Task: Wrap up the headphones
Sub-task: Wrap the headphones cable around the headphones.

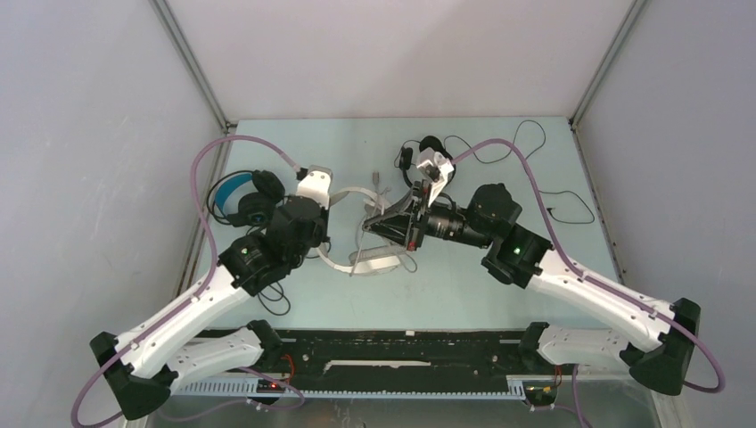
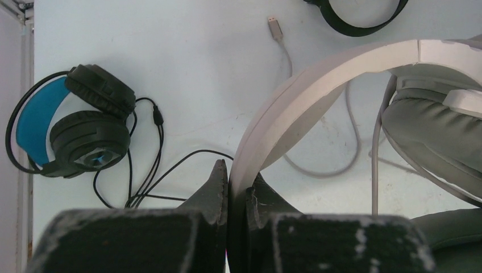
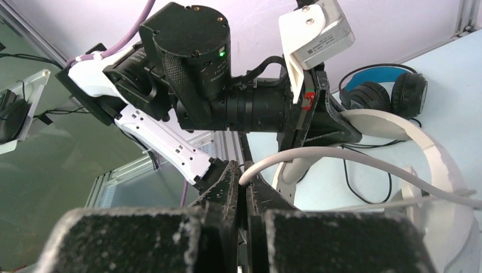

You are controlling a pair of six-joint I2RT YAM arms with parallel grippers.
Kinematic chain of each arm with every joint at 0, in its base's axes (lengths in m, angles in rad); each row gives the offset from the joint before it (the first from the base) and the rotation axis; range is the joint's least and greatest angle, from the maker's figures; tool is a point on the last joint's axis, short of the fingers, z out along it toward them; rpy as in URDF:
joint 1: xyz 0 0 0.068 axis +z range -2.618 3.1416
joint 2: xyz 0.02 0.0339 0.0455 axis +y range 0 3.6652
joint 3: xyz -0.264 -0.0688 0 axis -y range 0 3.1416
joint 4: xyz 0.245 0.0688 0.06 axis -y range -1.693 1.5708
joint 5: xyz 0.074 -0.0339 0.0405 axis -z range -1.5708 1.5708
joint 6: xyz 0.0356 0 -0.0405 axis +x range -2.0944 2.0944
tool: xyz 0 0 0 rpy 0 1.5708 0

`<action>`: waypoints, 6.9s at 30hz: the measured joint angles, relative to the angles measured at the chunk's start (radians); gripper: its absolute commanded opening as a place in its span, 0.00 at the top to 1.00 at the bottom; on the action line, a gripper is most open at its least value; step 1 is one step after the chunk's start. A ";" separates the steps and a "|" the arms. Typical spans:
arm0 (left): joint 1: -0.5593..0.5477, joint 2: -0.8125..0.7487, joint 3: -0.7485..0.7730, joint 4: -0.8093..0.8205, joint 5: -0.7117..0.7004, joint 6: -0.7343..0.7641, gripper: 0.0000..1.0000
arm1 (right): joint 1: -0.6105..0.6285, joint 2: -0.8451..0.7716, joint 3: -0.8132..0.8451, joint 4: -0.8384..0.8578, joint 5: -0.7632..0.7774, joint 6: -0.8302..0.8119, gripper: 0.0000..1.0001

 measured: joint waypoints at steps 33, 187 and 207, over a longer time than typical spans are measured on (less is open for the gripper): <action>0.032 0.134 -0.046 0.059 0.099 -0.006 1.00 | -0.036 0.146 0.043 0.052 -0.108 0.119 1.00; 0.640 -0.091 0.179 -0.115 0.843 -0.266 1.00 | 0.096 0.203 -0.606 0.476 0.258 -0.266 0.96; 0.632 -0.087 0.182 -0.098 1.213 -0.207 1.00 | -0.089 0.143 -0.606 0.513 0.227 -0.281 1.00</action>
